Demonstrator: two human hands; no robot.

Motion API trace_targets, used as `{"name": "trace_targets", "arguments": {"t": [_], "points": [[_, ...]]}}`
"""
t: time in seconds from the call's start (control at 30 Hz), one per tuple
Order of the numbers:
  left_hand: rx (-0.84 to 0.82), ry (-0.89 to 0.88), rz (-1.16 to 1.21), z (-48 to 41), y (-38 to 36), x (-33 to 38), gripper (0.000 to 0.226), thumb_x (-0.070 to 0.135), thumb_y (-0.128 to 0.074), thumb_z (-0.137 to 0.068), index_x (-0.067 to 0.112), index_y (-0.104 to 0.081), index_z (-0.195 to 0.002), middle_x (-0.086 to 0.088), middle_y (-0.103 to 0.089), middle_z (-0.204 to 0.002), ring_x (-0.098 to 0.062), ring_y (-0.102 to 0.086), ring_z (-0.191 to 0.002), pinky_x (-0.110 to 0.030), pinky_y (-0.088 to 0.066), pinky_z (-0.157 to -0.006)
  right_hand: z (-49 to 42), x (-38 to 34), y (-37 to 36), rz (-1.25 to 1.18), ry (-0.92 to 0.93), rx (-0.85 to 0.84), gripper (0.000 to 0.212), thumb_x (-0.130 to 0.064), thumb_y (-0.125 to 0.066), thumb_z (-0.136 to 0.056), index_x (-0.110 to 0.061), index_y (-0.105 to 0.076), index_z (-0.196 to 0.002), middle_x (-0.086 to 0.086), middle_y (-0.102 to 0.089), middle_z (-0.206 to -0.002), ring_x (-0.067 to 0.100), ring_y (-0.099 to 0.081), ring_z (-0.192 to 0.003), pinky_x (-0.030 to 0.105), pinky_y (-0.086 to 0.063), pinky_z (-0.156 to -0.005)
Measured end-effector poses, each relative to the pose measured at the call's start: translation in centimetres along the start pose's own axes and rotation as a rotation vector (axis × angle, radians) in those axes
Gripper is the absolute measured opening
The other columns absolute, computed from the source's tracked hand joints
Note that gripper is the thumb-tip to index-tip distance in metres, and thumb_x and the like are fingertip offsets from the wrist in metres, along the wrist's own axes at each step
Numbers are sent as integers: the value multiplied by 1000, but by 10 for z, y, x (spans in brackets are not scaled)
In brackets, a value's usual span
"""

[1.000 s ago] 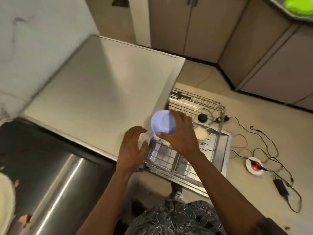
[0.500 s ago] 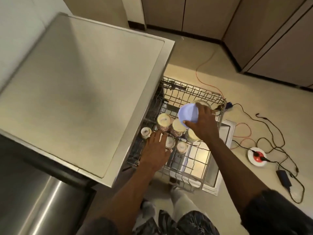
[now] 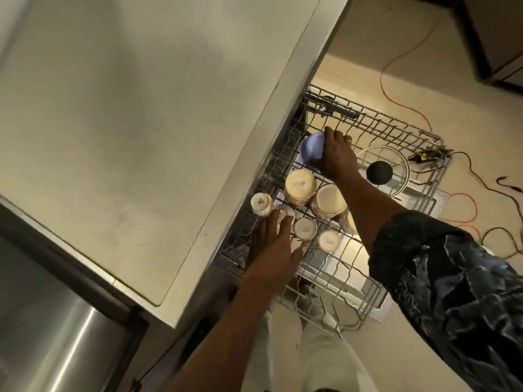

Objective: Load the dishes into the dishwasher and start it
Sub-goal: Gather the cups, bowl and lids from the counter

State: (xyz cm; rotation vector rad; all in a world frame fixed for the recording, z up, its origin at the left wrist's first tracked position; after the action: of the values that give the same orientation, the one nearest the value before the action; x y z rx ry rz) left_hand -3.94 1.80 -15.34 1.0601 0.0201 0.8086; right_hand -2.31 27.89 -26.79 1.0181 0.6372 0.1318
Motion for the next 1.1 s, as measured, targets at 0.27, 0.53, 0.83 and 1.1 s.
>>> {"name": "trace_targets", "arguments": {"t": [0.27, 0.53, 0.83, 1.1], "points": [[3, 36, 9, 8, -12, -10, 68, 47, -49, -99, 28, -16, -155, -1, -2, -165, -22, 1, -152, -44, -7, -123, -4, 7, -8, 86, -22, 39, 98, -38, -87, -74, -11, -30, -150, 17, -39, -146, 39, -43, -130, 48, -49, -95], [117, 14, 11, 26, -9, -3, 68, 43, -60, -94, 26, -27, -151, -1, -17, -162, -25, -17, -147, -49, -27, -119, 53, 28, 33, -129, -55, 158, 68, -17, -76, -85, -2, -43, -143, 23, -46, -140, 41, -45, -126, 47, -39, -101], [213, -1, -157, 83, 12, 2, 67, 45, -59, -90, 18, -35, -146, -9, -35, -151, -30, -33, -137, -49, -38, -108, 223, 8, 44, 87, 236, 127, 43, -21, -70, -87, -5, -62, -126, 20, -55, -136, 44, -51, -120, 49, -49, -91], [367, 16, -39, 156, 26, -7, 67, 47, -58, -94, 17, -35, -149, -10, -27, -158, -32, -22, -144, -50, -23, -115, 348, -15, 58, 113, 287, 222, 47, -23, -68, -89, -14, -56, -134, 10, -54, -140, 37, -47, -125, 47, -47, -96]]}}
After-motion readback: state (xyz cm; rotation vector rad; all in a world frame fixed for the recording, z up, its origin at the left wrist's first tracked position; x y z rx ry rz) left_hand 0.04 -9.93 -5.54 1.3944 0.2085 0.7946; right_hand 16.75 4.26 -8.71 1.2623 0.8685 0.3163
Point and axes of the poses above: each hand's wrist, its own z-axis away from the middle knuckle, its own y-axis out of the back of the hand, x = y × z, the point moved 5 cm from there along -z, towards the middle knuckle
